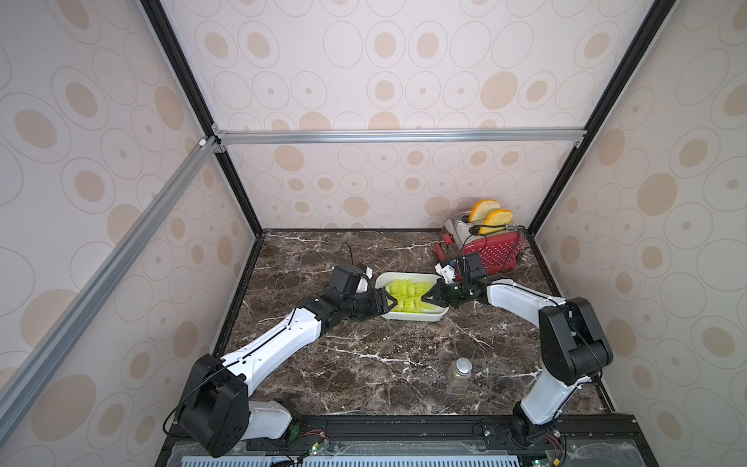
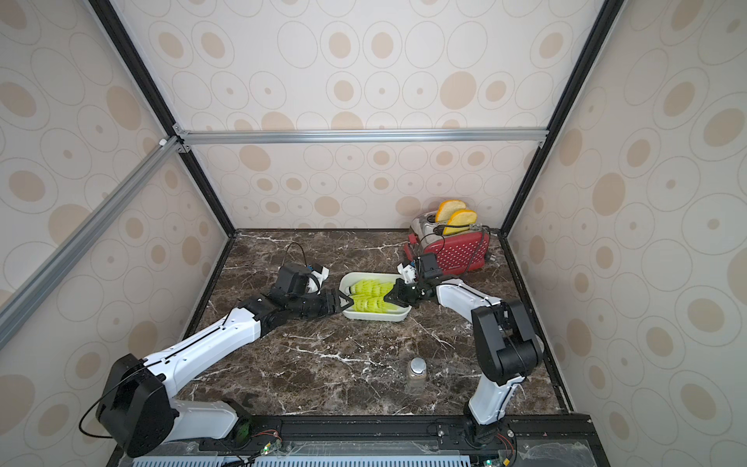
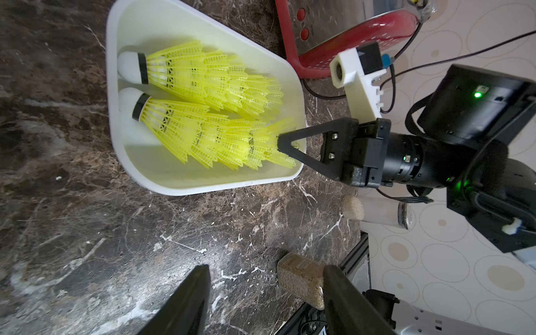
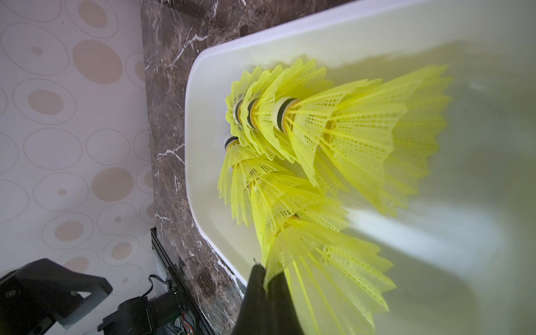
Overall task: Put the shuttlecocks into the storage box
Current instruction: Place the shuttlecock in the storage box.
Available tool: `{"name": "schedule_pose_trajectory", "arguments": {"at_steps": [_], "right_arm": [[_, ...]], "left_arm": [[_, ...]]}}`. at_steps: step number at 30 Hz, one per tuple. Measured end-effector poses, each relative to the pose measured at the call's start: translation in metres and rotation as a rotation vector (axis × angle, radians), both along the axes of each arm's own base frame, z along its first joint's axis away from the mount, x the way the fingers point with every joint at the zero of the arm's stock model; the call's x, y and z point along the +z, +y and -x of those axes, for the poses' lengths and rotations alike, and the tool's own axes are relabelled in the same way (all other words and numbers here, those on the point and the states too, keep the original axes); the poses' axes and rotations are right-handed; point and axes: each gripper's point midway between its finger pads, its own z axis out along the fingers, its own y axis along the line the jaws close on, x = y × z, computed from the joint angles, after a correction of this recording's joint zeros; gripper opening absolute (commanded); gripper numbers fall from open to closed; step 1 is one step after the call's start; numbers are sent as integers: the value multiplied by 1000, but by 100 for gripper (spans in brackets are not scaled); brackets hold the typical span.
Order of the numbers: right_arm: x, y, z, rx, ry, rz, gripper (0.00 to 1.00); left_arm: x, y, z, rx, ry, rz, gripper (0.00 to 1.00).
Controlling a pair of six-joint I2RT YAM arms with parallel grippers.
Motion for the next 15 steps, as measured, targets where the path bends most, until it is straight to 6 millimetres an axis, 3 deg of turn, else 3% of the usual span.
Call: {"name": "schedule_pose_trajectory", "arguments": {"at_steps": [15], "right_arm": [[-20, 2, -1, -82, 76, -76, 0]], "left_arm": [[1, 1, -2, 8, -7, -4, 64]]}}
